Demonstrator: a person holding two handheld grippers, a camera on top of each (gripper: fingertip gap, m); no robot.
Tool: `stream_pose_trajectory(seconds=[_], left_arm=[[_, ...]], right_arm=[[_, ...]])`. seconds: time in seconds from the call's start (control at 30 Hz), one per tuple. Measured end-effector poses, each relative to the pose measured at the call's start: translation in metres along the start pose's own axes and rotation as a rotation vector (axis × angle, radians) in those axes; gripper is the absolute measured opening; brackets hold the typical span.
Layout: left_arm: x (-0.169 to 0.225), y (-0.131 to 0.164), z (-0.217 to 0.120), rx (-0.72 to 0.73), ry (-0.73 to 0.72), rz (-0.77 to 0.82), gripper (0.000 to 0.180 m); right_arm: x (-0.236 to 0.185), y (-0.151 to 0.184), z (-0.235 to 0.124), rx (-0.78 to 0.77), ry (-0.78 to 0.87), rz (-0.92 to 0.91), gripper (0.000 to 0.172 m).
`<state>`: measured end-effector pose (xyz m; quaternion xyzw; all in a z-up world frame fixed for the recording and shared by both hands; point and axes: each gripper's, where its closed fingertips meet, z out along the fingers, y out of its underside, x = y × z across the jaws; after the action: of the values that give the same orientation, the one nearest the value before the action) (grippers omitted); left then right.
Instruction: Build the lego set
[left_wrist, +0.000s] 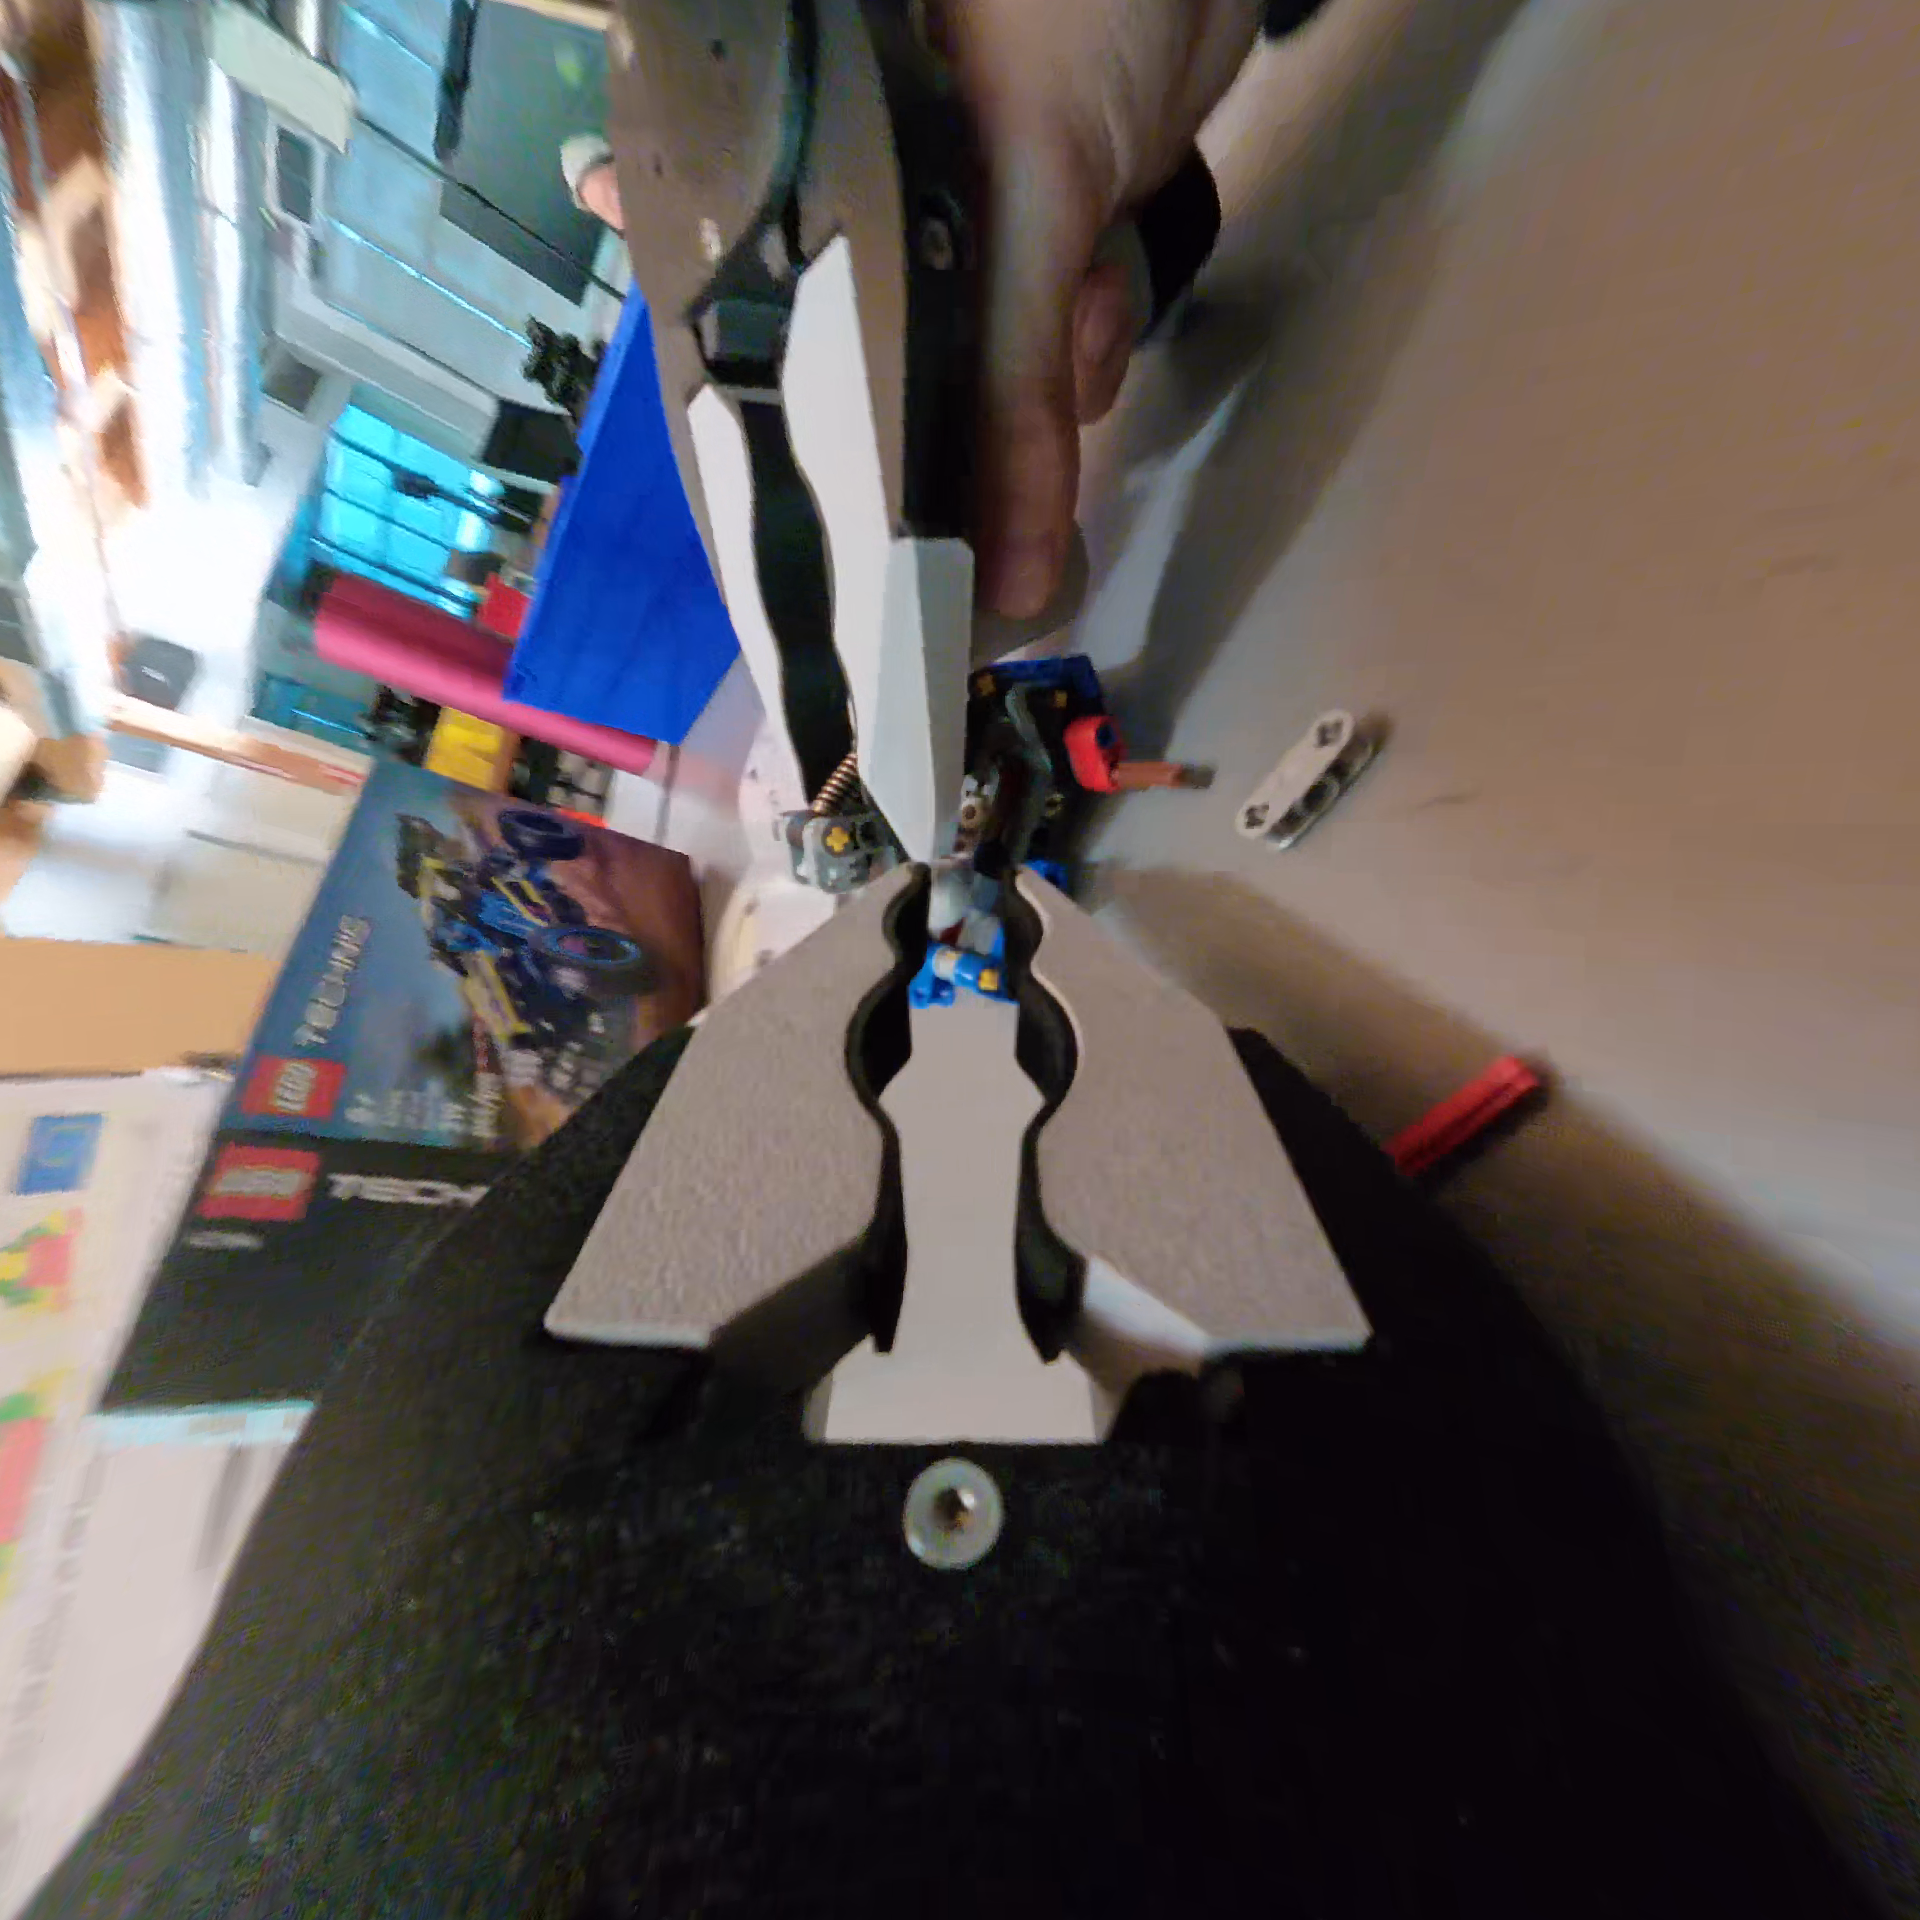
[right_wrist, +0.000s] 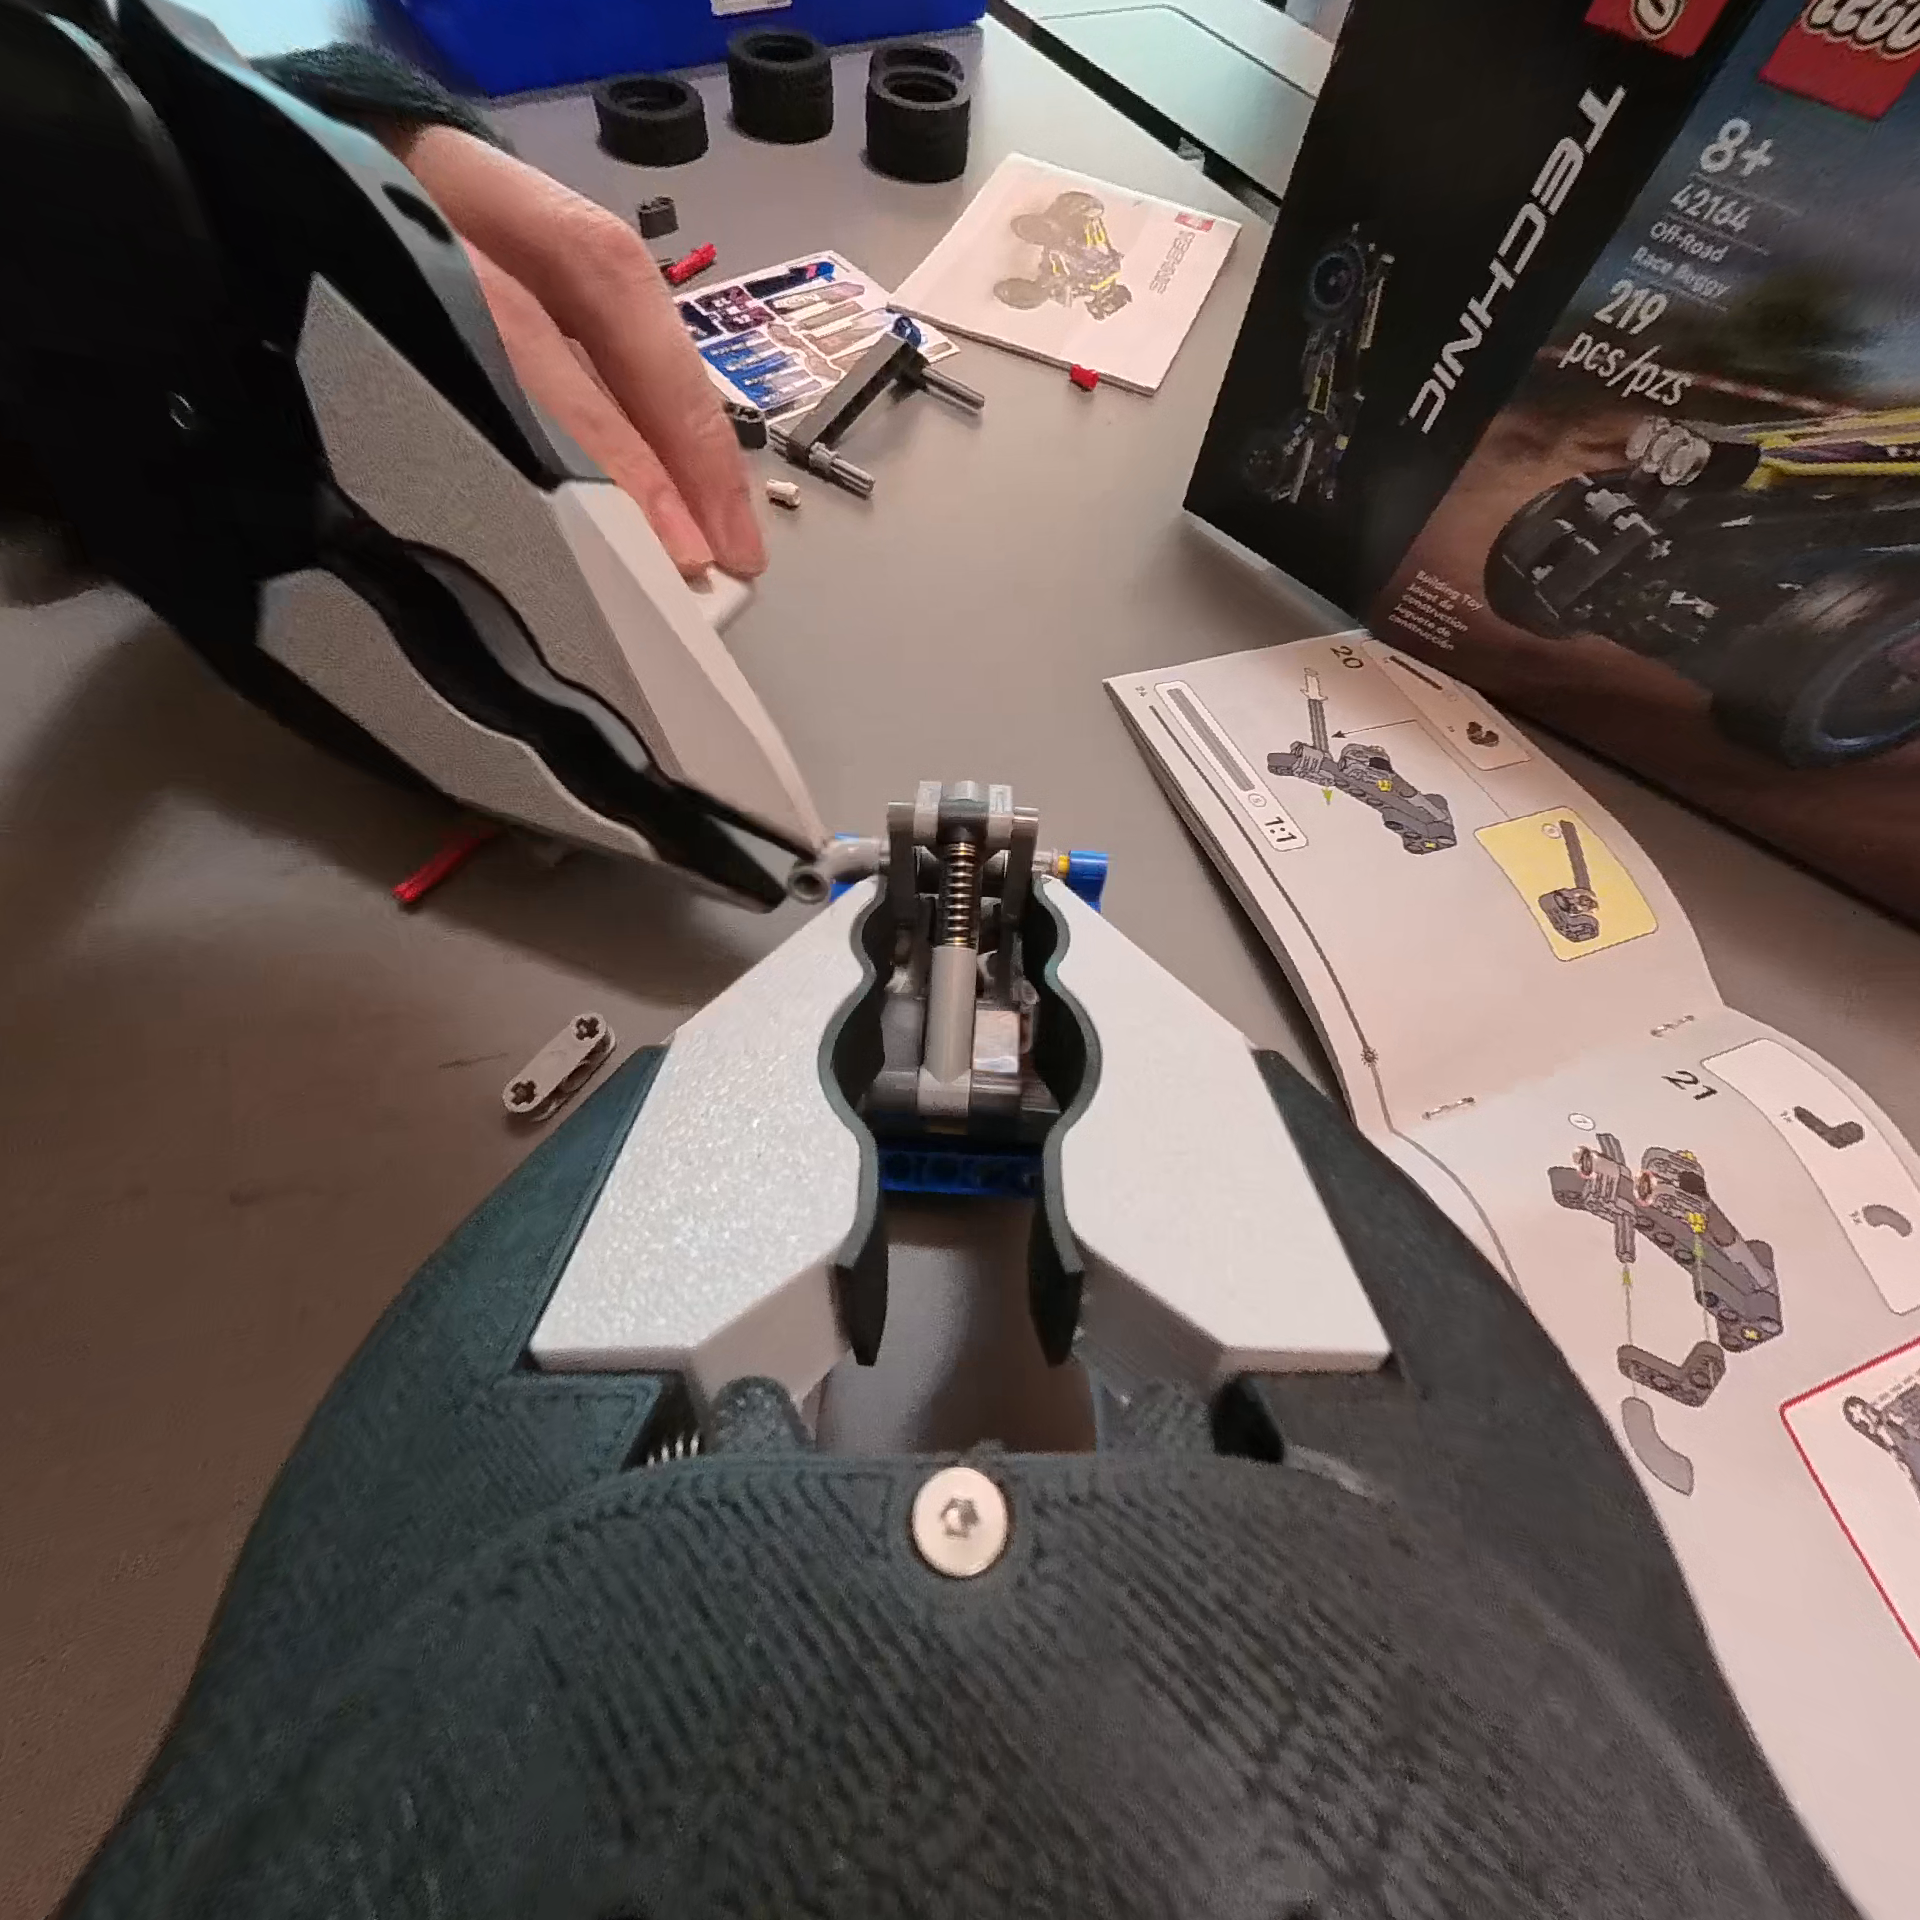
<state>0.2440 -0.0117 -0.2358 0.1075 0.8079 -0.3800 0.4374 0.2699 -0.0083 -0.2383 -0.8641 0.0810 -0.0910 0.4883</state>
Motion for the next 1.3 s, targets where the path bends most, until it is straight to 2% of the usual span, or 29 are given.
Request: stream_pose_trajectory(seconds=[0.1,0.2,0.3,0.37,0.47,0.6,1.0,1.3], left_arm=[[-0.002,0.001,-0.007,0.008,0.043,-0.211,0.015],[-0.010,0.012,-0.005,-0.012,0.122,-0.435,0.031],[-0.012,0.012,-0.003,0.026,0.285,-0.641,0.049],[-0.007,0.017,0.001,0.013,0.367,-0.624,0.049],[0.000,0.018,0.005,0.012,0.405,-0.489,0.046],[0.008,0.015,0.010,0.013,0.417,-0.417,0.039],[0.008,0.013,0.013,0.030,0.462,-0.428,0.038],[0.008,0.015,0.012,0.015,0.522,-0.492,0.034]], right_arm=[[-0.001,0.000,0.000,0.004,-0.023,0.013,0.022],[-0.003,0.000,-0.001,0.002,-0.040,0.018,0.022],[-0.008,0.001,0.001,-0.008,-0.068,-0.001,0.023],[-0.010,0.001,0.000,-0.007,-0.095,0.003,0.023],[-0.012,0.001,0.000,-0.006,-0.115,-0.001,0.023],[-0.016,0.001,-0.001,-0.006,-0.142,-0.014,0.022],[-0.015,0.002,0.000,-0.009,-0.116,-0.070,0.021],[-0.013,0.001,0.001,-0.009,-0.100,-0.077,0.020]])
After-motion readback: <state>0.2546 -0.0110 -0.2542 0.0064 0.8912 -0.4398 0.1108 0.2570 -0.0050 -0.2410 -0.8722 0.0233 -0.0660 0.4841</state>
